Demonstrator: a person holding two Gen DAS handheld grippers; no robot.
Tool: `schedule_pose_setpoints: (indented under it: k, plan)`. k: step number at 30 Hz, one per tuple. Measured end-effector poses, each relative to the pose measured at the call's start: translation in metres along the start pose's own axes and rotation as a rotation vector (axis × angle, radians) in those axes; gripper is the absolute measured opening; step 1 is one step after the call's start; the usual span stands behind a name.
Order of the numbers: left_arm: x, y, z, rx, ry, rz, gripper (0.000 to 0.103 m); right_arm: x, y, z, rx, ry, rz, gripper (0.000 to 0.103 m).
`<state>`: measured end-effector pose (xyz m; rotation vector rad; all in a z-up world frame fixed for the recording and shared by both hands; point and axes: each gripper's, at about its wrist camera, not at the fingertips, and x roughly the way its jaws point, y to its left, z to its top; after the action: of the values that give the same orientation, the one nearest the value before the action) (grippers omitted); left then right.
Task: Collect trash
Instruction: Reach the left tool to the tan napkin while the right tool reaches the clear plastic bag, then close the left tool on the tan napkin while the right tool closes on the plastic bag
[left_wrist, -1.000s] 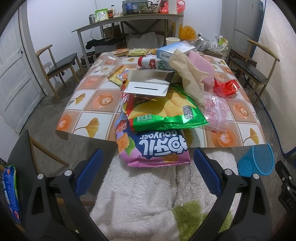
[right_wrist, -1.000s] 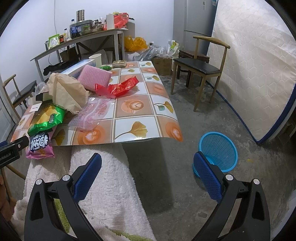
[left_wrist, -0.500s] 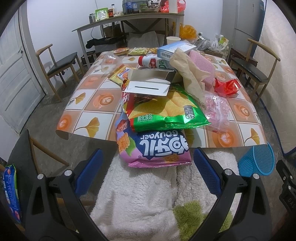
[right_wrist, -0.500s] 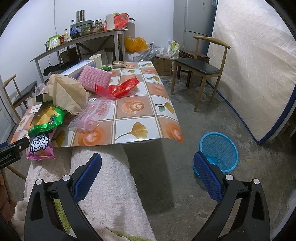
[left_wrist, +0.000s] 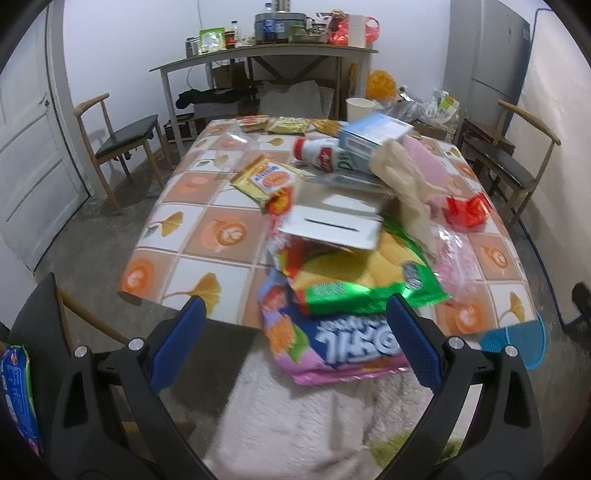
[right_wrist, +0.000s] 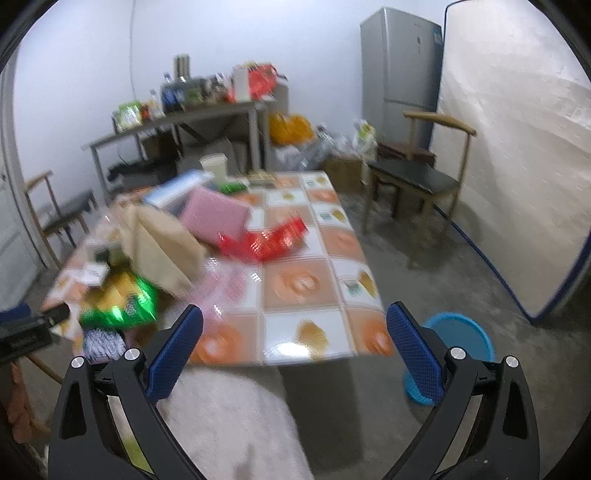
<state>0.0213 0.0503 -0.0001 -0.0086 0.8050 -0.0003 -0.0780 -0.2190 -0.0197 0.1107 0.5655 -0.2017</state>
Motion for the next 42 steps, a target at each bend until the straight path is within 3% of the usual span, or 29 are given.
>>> schedule_pose_setpoints:
  k: [2, 6, 10, 12, 14, 17, 19, 25, 28, 32, 33, 37, 42]
  plan:
    - [0.002, 0.008, 0.005, -0.009, -0.009, -0.003, 0.094, 0.006, 0.004, 0.003, 0.021, -0.026, 0.084, 0.097]
    - [0.002, 0.017, 0.017, 0.0, -0.066, -0.064, 0.094, 0.023, 0.012, 0.003, 0.041, 0.018, 0.139, 0.097]
    - [-0.001, 0.02, 0.028, 0.031, -0.124, -0.3, 0.094, 0.042, 0.014, 0.001, 0.044, 0.095, 0.174, 0.097]
    - [0.0, 0.02, 0.034, 0.015, -0.134, -0.371, 0.094, 0.05, 0.011, 0.001, 0.069, 0.126, 0.197, 0.097]
    - [0.002, 0.015, 0.042, -0.002, -0.117, -0.452, 0.094, 0.058, 0.008, -0.002, 0.092, 0.159, 0.219, 0.097]
    - [0.011, 0.009, 0.056, -0.051, -0.056, -0.634, 0.094, 0.072, 0.004, -0.002, 0.128, 0.204, 0.26, 0.092]
    - [0.015, 0.006, 0.063, -0.068, -0.049, -0.665, 0.094, 0.082, 0.002, -0.001, 0.158, 0.235, 0.305, 0.088]
    - [0.016, -0.02, 0.087, 0.027, -0.068, -0.646, 0.094, 0.114, -0.007, 0.001, 0.264, 0.317, 0.424, 0.075]
    - [0.026, -0.036, 0.098, 0.085, -0.032, -0.615, 0.094, 0.131, -0.011, 0.002, 0.321, 0.369, 0.465, 0.07]
    - [0.052, -0.057, 0.108, 0.156, 0.06, -0.516, 0.092, 0.157, -0.01, -0.005, 0.385, 0.464, 0.528, 0.061]
    - [0.06, -0.062, 0.112, 0.172, 0.084, -0.486, 0.083, 0.161, -0.011, -0.006, 0.395, 0.478, 0.537, 0.059]
    - [0.088, -0.074, 0.119, 0.194, 0.18, -0.428, 0.064, 0.182, -0.005, -0.009, 0.42, 0.534, 0.556, 0.052]
    - [0.102, -0.082, 0.117, 0.226, 0.194, -0.397, 0.036, 0.2, 0.004, -0.01, 0.425, 0.555, 0.577, 0.038]
